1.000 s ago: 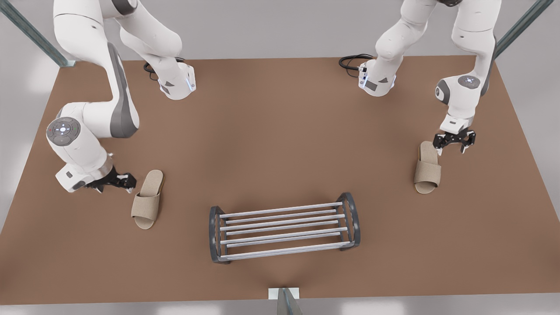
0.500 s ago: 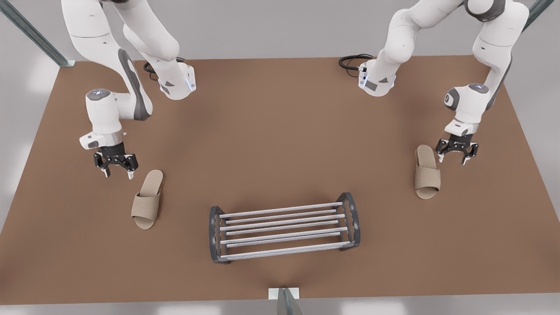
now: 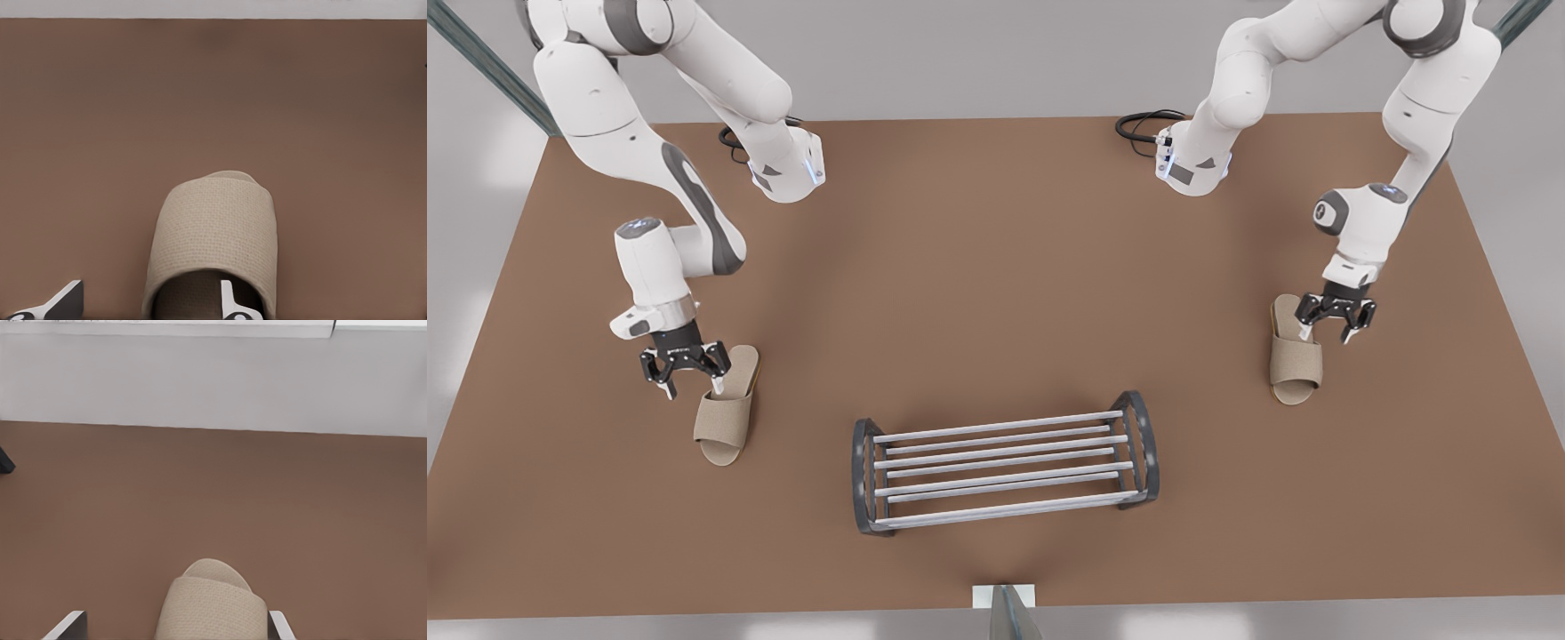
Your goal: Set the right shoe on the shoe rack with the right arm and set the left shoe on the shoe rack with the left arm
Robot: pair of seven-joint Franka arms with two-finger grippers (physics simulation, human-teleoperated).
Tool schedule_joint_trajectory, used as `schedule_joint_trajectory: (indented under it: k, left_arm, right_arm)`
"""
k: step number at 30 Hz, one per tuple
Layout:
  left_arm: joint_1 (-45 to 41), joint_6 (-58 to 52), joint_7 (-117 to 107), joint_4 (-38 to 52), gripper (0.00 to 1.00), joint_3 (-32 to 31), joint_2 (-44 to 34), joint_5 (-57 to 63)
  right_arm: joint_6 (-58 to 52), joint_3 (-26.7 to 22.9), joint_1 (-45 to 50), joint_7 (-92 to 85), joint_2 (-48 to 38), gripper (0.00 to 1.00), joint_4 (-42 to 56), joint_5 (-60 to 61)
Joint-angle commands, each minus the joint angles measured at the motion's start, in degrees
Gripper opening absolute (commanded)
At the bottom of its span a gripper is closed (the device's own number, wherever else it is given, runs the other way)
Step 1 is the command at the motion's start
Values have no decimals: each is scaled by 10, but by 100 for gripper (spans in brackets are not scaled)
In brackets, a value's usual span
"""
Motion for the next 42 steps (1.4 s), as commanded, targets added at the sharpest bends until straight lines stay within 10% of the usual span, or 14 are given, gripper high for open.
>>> schedule_joint_trajectory:
  k: [1, 35, 42]
  left_arm:
    - [-1, 1, -89, 1, 99, 1, 4, 9]
    - [25, 1, -81, 74, 99, 21, 104, 196]
    - [30, 0, -80, 75, 45, 20, 105, 195]
  right_arm:
    - [8, 0, 0, -28, 16, 100, 10, -1]
    - [7, -35, -46, -66, 119, 100, 28, -4]
    - [7, -34, -48, -64, 112, 100, 11, -5]
